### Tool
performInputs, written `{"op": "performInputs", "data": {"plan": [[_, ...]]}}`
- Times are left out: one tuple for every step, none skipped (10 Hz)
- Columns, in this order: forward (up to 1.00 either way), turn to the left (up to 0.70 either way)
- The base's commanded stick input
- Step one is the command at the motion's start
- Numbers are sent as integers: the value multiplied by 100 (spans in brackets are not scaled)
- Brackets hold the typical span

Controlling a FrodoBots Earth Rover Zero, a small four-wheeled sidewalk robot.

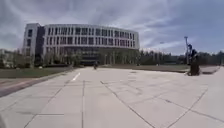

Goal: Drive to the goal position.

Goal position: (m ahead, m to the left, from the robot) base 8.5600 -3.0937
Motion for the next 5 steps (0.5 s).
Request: {"op": "performInputs", "data": {"plan": [[50, 0], [50, 0], [50, 0], [50, 22], [50, 17]]}}
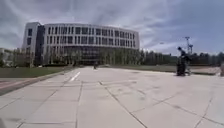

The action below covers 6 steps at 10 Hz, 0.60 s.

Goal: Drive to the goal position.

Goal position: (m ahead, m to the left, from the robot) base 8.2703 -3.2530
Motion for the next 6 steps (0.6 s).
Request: {"op": "performInputs", "data": {"plan": [[50, 0], [50, 0], [50, 0], [50, 0], [50, 25], [50, 13]]}}
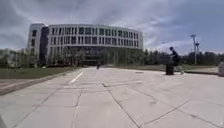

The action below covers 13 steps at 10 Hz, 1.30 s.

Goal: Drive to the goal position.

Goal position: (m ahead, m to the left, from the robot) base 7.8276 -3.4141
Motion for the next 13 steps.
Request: {"op": "performInputs", "data": {"plan": [[50, 0], [50, 10], [50, 40], [50, 46], [50, 19], [50, 0], [50, 0], [50, 0], [50, 0], [50, 0], [50, 0], [50, 0], [50, 0]]}}
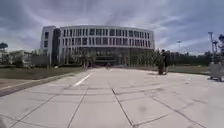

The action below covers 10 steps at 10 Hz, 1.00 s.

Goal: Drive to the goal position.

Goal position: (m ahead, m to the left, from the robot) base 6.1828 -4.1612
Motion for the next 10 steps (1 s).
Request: {"op": "performInputs", "data": {"plan": [[50, 0], [50, 0], [50, 0], [50, 0], [50, 0], [50, 0], [50, 0], [50, 0], [50, 0], [50, 0]]}}
